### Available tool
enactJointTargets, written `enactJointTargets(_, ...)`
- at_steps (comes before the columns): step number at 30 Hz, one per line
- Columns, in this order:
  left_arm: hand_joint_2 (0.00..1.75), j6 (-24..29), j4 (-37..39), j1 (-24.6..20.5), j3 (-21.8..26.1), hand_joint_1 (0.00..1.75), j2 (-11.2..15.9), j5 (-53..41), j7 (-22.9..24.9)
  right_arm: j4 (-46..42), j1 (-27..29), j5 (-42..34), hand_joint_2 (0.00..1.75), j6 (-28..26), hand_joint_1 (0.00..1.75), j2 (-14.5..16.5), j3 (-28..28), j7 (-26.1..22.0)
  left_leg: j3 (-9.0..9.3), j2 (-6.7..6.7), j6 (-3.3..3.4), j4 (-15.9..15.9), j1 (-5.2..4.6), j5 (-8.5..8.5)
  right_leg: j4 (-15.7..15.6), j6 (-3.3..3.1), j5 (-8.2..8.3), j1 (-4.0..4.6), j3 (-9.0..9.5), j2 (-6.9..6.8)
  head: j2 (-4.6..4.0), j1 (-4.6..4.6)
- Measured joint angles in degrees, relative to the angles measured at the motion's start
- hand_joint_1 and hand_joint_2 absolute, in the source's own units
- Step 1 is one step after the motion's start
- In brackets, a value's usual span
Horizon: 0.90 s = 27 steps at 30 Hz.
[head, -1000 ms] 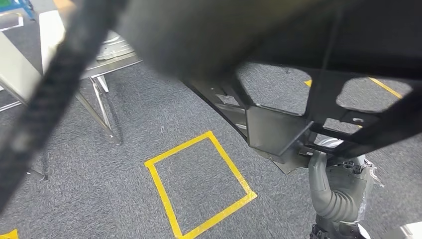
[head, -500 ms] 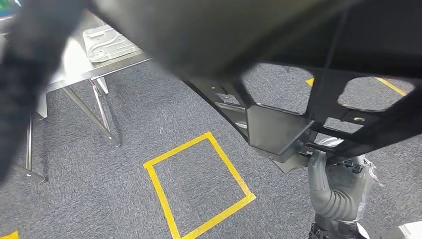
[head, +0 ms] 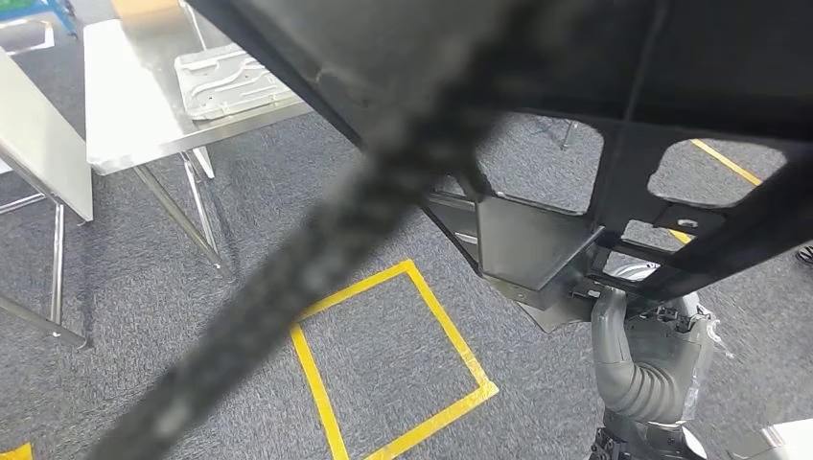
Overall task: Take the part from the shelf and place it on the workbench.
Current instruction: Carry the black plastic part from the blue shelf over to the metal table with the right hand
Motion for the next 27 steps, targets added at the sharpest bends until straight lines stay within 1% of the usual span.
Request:
enactJointTargets(1, 1.75, 0.0, 0.0, 0.0, 0.0, 0.0, 0.0, 0.1, 0.0, 0.0, 0.0, 0.0, 1.75, 0.0, 1.75, 0.0, 0.0, 0.0, 0.15, -0.09, -0.27, 0.3, -0.09, -0.47, -3.4, -0.12, 1.38, -0.05, 1.56, 0.07, 0.0, 0.01)
enactJointTargets(2, 1.75, 0.0, 0.0, 0.0, 0.0, 0.0, 0.0, 0.2, 0.0, 0.1, 0.0, 0.0, 1.75, 0.0, 1.75, 0.0, 0.0, 0.0, 0.18, -0.13, -0.51, 0.5, -0.2, -0.86, -5.4, -0.34, 1.89, -0.02, 2.51, 0.14, 0.0, 0.0)
enactJointTargets(3, 1.75, 0.0, 0.0, 0.0, 0.0, 0.0, 0.0, 0.2, 0.0, 0.1, -0.1, 0.0, 1.75, 0.0, 1.75, 0.0, 0.0, 0.0, 0.13, -0.15, -0.72, 0.7, -0.31, -1.19, -6.2, -0.64, 1.76, 0.09, 2.86, 0.2, 0.0, -0.01)
enactJointTargets(5, 1.75, 0.0, 0.0, 0.0, 0.0, 0.0, 0.0, 0.3, 0.0, 0.1, -0.1, 0.0, 1.75, 0.0, 1.75, 0.0, 0.0, 0.1, 0.07, -0.13, -1.06, 0.9, -0.18, -1.67, -6.3, -1.32, 1.49, 0.2, 2.91, 0.23, 0.0, -0.02)
enactJointTargets(6, 1.75, 0.0, 0.0, -0.1, 0.0, 0.0, 0.1, 0.3, 0.0, 0.1, -0.1, 0.0, 1.75, 0.0, 1.75, 0.0, 0.0, 0.1, -0.22, -0.06, -1.34, 1.7, -0.08, -2.2, -6.4, -1.64, 1.3, 0.19, 3.07, 0.2, 0.0, -0.05)
enactJointTargets(7, 1.75, 0.0, 0.0, -0.1, 0.0, 0.0, 0.1, 0.4, -0.1, 0.1, -0.1, 0.0, 1.75, 0.0, 1.75, 0.0, 0.0, 0.1, -1.06, 0.01, -1.68, 3.7, 0.06, -3.11, -6.5, -1.95, 1.08, 0.12, 3.3, 0.16, -0.01, -0.09)
enactJointTargets(8, 1.75, 0.0, 0.0, -0.1, 0.0, 0.0, 0.1, 0.4, -0.1, 0.1, -0.1, 0.0, 1.75, 0.0, 1.75, 0.1, 0.0, 0.1, -2.68, 0.1, -2.05, 6.9, 0.22, -4.44, -6.5, -2.2, 0.75, 0.07, 3.59, 0.11, 0.0, -0.14)
enactJointTargets(10, 1.75, -0.1, 0.0, -0.1, 0.0, 0.0, 0.1, 0.4, -0.1, 0.1, -0.1, 0.0, 1.75, 0.0, 1.75, 0.1, 0.0, 0.1, -7.63, 0.23, -2.63, 15.8, 0.53, -7.23, -6.5, -2.44, -0.12, 0.15, 4.31, 0.06, -0.02, -0.21)
enactJointTargets(11, 1.75, -0.1, 0.0, 0.0, 0.0, 0.0, 0.1, 0.4, -0.1, 0.1, -0.1, 0.0, 1.75, 0.0, 1.75, 0.1, 0.0, 0.1, -9.9, 0.29, -2.74, 19.1, 0.66, -7.72, -6.5, -2.42, -0.62, 0.19, 4.82, 0.06, -0.02, -0.21)
enactJointTargets(12, 1.75, 0.0, 0.0, 0.0, 0.0, 0.0, 0.1, 0.4, -0.1, 0.1, -0.1, 0.0, 1.75, 0.0, 1.75, 0.1, 0.0, 0.2, -11.19, 0.34, -2.72, 20.3, 0.74, -7.06, -6.5, -2.38, -1.14, 0.21, 5.5, 0.06, -0.02, -0.21)
enactJointTargets(13, 1.75, 0.0, 0.0, 0.0, 0.0, 0.0, 0.1, 0.4, -0.1, 0.1, -0.1, 0.0, 1.75, 0.0, 1.75, 0.1, 0.0, 0.2, -11.31, 0.36, -2.59, 19.1, 0.77, -5.19, -6.5, -2.31, -1.7, 0.23, 6.35, 0.05, -0.02, -0.21)
enactJointTargets(14, 1.75, 0.0, 0.0, 0.0, 0.0, 0.0, 0.1, 0.4, -0.1, 0.1, -0.1, -0.1, 1.75, 0.0, 1.75, 0.1, 0.0, 0.2, -10.23, 0.39, -2.32, 15.4, 0.76, -2.32, -6.6, -2.22, -2.32, 0.23, 7.35, 0.03, -0.02, -0.21)
enactJointTargets(15, 1.75, 0.0, 0.0, 0.0, 0.0, 0.0, 0.1, 0.4, -0.1, 0.1, -0.1, -0.1, 1.75, 0.0, 1.75, 0.1, 0.0, 0.2, -8.6, 0.45, -1.97, 11.1, 0.67, 0.32, -6.7, -2.13, -2.95, 0.16, 8.31, 0.01, -0.02, -0.2)
enactJointTargets(16, 1.75, 0.0, 0.0, 0.0, 0.0, 0.0, 0.1, 0.4, -0.1, 0.1, -0.2, -0.1, 1.75, 0.0, 1.75, 0.1, 0.0, 0.2, -7.08, 0.57, -1.53, 7.4, 0.39, 1.98, -7.0, -1.89, -3.49, 0.14, 9.15, 0.01, -0.02, -0.19)
enactJointTargets(17, 1.75, 0.1, 0.0, 0.0, 0.0, 0.0, 0.1, 0.4, -0.1, 0.1, -0.2, -0.1, 1.75, 0.0, 1.75, 0.1, 0.0, 0.2, -5.77, 0.74, -1.01, 4.5, 0.05, 2.53, -7.5, -1.58, -3.88, 0.04, 9.79, 0.04, -0.02, -0.24)
enactJointTargets(18, 1.75, 0.1, 0.0, 0.0, 0.0, 0.0, 0.1, 0.5, -0.1, 0.1, -0.2, -0.1, 1.75, 0.0, 1.75, 0.1, 0.0, 0.2, -4.95, 0.92, -0.57, 3.0, -0.32, 2.06, -7.9, -1.24, -3.98, -0.05, 10.33, 0.07, -0.02, -0.31)
enactJointTargets(19, 1.75, 0.2, 0.0, 0.0, 0.0, 0.0, 0.1, 0.5, -0.1, 0.1, -0.3, -0.2, 1.75, 0.0, 1.75, 0.1, 0.0, 0.2, -4.37, 1.07, -0.17, 2.1, -0.62, 1.33, -8.0, -0.81, -3.73, -0.1, 10.68, 0.11, -0.02, -0.38)
enactJointTargets(20, 1.75, 0.2, 0.0, 0.0, 0.0, 0.0, 0.1, 0.5, -0.1, 0.1, -0.3, -0.3, 1.75, 0.0, 1.75, 0.1, 0.0, 0.2, -3.44, 1.05, 0.15, 1.0, -0.63, 0.92, -7.6, -0.49, -3.4, -0.23, 10.69, 0.09, -0.01, -0.48)
enactJointTargets(21, 1.75, 0.3, 0.0, 0.1, 0.0, 0.0, 0.1, 0.6, -0.1, 0.1, -0.3, -0.4, 1.75, 0.0, 1.75, 0.1, 0.0, 0.3, -2.46, 0.98, 0.39, 0.4, -0.6, 0.64, -6.1, -0.29, -2.74, -0.27, 10.2, 0.03, 0.0, -0.45)
enactJointTargets(22, 1.75, 0.4, 0.0, 0.2, 0.0, 0.0, 0.2, 0.6, -0.2, 0.2, -0.4, -0.4, 1.75, 0.0, 1.75, 0.1, 0.0, 0.3, -1.33, 0.9, 0.69, -0.1, -0.5, 0.23, -3.2, -0.19, -2.0, -0.31, 8.73, 0.02, 0.01, -0.45)
enactJointTargets(23, 1.75, 0.5, 0.0, 0.2, 0.0, 0.0, 0.1, 0.6, -0.2, 0.2, -0.5, -0.5, 1.75, 0.0, 1.75, 0.1, -0.1, 0.3, -0.12, 0.79, 1.01, -0.3, -0.37, -0.26, 0.6, -0.18, -1.6, -0.27, 6.42, 0.02, 0.01, -0.41)
enactJointTargets(24, 1.75, 0.5, 0.0, 0.2, 0.0, 0.0, 0.1, 0.5, -0.3, 0.2, -0.5, -0.6, 1.75, 0.0, 1.75, 0.1, -0.1, 0.3, 0.93, 0.76, 1.28, -0.5, -0.32, -1.0, 4.8, -0.14, -1.76, -0.22, 3.51, 0.06, 0.01, -0.34)
enactJointTargets(25, 1.75, 0.5, 0.0, 0.2, 0.0, 0.0, 0.1, 0.5, -0.3, 0.3, -0.5, -0.6, 1.75, 0.0, 1.75, 0.1, -0.1, 0.3, 2.03, 0.67, 1.49, -0.5, -0.26, -1.91, 8.4, -0.02, -3.14, -0.17, 0.33, 0.1, 0.01, -0.33)
enactJointTargets(26, 1.75, 0.5, 0.0, 0.2, 0.0, 0.0, 0.1, 0.5, -0.3, 0.3, -0.5, -0.6, 1.75, 0.0, 1.75, 0.1, -0.1, 0.3, 3.26, 0.49, 1.57, -0.5, -0.22, -2.96, 10.5, 0.15, -5.51, -0.14, -2.57, 0.11, 0.02, -0.27)
enactJointTargets(27, 1.75, 0.6, 0.0, 0.2, 0.0, 0.0, 0.1, 0.5, -0.4, 0.3, -0.5, -0.7, 1.75, 0.0, 1.75, 0.1, -0.1, 0.3, 4.62, 0.27, 1.53, -0.6, -0.18, -4.07, 11.2, 0.31, -8.15, -0.14, -4.87, 0.11, 0.02, -0.26)
